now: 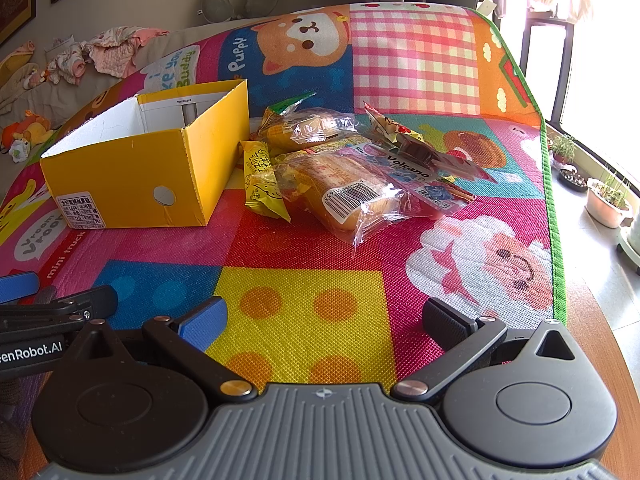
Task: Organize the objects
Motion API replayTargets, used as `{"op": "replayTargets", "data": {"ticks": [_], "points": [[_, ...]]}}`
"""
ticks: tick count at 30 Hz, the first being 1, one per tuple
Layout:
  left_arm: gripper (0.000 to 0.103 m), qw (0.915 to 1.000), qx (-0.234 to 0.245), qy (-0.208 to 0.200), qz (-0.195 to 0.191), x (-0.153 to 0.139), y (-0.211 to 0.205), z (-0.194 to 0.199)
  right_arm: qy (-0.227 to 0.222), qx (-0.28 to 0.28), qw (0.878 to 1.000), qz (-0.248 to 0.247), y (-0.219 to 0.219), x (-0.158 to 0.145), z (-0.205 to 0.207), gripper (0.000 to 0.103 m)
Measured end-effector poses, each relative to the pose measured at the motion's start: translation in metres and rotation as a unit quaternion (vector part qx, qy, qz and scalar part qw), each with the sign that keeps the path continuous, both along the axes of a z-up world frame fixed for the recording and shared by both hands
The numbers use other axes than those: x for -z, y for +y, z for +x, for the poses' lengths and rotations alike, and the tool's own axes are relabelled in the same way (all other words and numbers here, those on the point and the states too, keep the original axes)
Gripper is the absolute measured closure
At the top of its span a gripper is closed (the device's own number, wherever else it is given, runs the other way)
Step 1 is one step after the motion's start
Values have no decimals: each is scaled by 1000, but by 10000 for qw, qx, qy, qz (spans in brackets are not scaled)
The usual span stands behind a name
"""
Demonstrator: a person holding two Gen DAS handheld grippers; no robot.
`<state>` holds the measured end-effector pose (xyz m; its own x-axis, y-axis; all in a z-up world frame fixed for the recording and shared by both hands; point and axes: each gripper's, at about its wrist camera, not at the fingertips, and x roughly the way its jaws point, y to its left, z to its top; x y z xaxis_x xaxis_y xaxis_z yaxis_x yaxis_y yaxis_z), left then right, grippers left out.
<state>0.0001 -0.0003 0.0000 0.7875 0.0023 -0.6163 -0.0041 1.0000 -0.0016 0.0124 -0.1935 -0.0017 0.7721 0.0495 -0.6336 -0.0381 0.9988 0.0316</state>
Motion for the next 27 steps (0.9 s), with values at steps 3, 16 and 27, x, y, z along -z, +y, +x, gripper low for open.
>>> {"op": "replayTargets", "data": {"ticks": [3,16,27], "points": [[8,10000,-1,1,9,0,0,0,0,0,10000,0,0,0,0,0],[6,10000,-35,3,89,0,-5,0,-3,1,10000,-3,0,0,0,0],[7,10000,-60,-1,58,0,-3,-2,-8,-31,10000,-8,3,2,8,0]]}}
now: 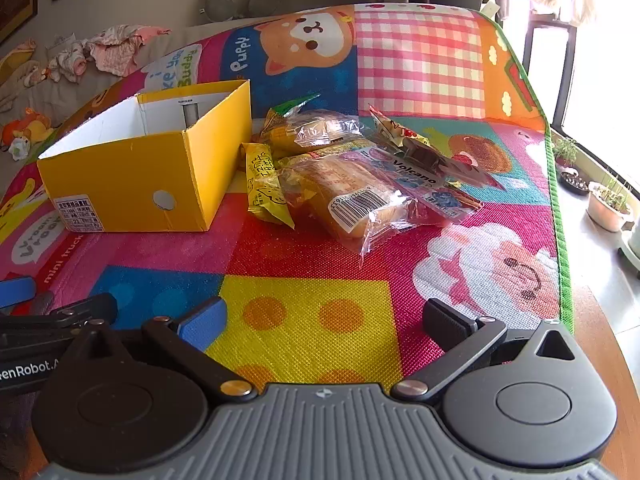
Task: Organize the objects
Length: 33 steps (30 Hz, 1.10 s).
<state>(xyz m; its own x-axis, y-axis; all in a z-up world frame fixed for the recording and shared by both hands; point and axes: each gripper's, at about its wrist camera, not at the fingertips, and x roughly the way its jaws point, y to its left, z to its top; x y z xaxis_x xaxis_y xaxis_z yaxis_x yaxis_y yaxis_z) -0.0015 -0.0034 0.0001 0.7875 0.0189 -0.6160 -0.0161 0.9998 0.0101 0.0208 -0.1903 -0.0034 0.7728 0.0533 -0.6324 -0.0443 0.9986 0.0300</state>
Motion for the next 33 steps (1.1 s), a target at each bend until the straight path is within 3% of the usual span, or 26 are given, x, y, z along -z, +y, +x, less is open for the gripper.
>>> {"op": "replayTargets", "data": {"ticks": [6,14,20,23,25,28,33], "points": [[6,10000,20,5,20,-1,0,2,490,-513,9975,13,-8,-8,-2,0],[10,9999,22,104,39,-5,2,2,629,-575,9963,-123,-5,-9,-1,0],[11,9991,160,-343,-172,-65,30,-2,1089,-810,9907,17,-15,-21,3,0],[11,9983,75,-478,-318,-103,48,18,690,-791,9944,-137,-21,-47,-8,0],[11,9990,98,-403,-183,-118,52,38,401,-776,9961,-121,-26,-71,-13,0],[11,9996,181,-163,-116,-124,57,64,80,-800,9967,118,-38,-115,-12,0],[11,9984,131,327,-445,-115,69,85,-31,-751,9965,360,-56,-167,5,0]]}}
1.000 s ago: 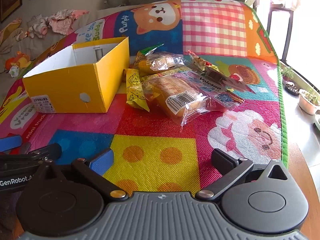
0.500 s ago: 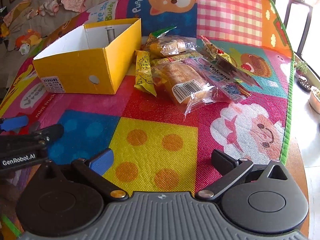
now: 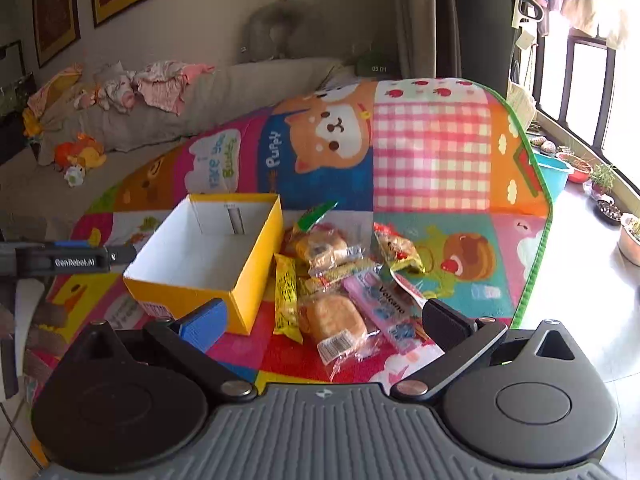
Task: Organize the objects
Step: 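Move the left gripper onto the yellow box wall and close on it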
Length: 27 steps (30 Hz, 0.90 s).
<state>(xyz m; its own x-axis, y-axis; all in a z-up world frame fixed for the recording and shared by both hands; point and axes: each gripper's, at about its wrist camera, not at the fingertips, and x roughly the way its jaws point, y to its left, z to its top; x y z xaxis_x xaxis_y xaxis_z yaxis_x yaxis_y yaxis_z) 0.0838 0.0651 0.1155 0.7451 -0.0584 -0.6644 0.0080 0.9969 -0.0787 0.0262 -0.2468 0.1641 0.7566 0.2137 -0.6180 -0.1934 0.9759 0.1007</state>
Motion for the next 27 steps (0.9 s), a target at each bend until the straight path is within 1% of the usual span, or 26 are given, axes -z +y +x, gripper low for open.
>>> {"op": "replayTargets", "data": {"ticks": [3,5,8,11,13,14,15,17,18,23,26,27], "points": [[11,10000,-22,73,17,10,1,11,-156,134,9998,-40,-9,-21,10,0],[11,9997,-125,195,-77,20,5,23,-308,265,9991,-128,-13,-28,15,0],[11,9989,-155,423,-157,37,10,41,-302,411,9986,-159,-22,-24,25,0],[12,9980,-111,598,-168,52,12,57,-144,463,9985,-241,-28,-9,41,0],[19,9974,-68,684,-232,60,13,65,14,525,9983,-262,-33,2,53,0],[34,9971,-57,706,-265,63,13,68,104,549,9981,-253,-36,8,60,0],[60,9970,-47,723,-278,66,13,71,203,567,9979,-245,-38,14,67,0],[90,9965,-44,809,-205,70,12,75,355,598,9972,-271,-40,25,81,0],[89,9960,-78,882,-136,72,11,78,412,613,9968,-298,-40,29,87,0],[93,9943,-21,1067,-79,81,11,82,565,593,9962,-291,-29,44,114,0],[93,9948,49,1021,16,83,9,80,582,533,9965,-280,-17,50,136,0],[93,9947,50,1027,-9,83,10,80,608,509,9967,-197,-12,50,146,0]]}}
